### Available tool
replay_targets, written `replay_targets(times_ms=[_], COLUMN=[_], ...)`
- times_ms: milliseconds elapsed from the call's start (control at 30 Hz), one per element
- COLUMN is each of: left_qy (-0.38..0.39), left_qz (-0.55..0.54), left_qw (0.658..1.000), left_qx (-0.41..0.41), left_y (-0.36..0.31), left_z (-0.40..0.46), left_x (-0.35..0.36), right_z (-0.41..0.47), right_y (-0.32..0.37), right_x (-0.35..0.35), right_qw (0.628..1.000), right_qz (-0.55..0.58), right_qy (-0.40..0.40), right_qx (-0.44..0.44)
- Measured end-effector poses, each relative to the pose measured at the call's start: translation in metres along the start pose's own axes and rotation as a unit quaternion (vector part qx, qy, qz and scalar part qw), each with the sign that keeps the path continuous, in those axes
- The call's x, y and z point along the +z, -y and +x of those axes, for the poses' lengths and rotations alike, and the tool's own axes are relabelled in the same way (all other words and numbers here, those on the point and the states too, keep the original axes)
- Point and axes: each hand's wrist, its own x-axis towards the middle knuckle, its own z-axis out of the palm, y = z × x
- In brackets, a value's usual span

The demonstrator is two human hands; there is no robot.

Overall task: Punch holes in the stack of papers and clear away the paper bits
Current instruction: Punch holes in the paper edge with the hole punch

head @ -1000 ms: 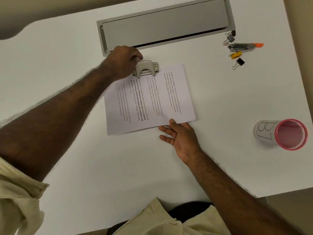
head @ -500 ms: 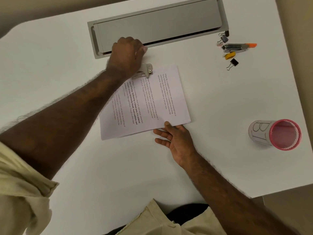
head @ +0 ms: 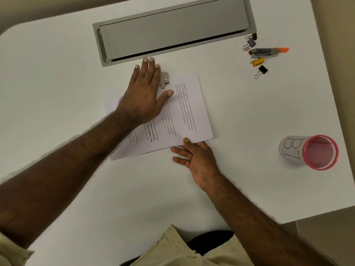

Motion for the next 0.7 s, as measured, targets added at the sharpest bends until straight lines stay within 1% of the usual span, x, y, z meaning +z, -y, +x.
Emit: replay_targets(times_ms=[167, 467, 700], left_qy=[0.002, 0.004, 0.047], left_qz=[0.004, 0.020, 0.023], left_qw=[1.000, 1.000, 0.999], left_qx=[-0.005, -0.003, -0.004], left_y=[0.001, 0.005, 0.010], left_z=[-0.008, 0.003, 0.013], left_x=[0.006, 0.017, 0.009], right_z=[0.000, 0.002, 0.004], right_y=[0.000, -0.001, -0.002], right_x=[0.001, 0.000, -0.001], right_qw=[1.000, 1.000, 1.000], right_qz=[-0.001, 0.003, 0.001], right_qy=[0.001, 0.000, -0.002], right_qx=[-0.001, -0.004, -0.009])
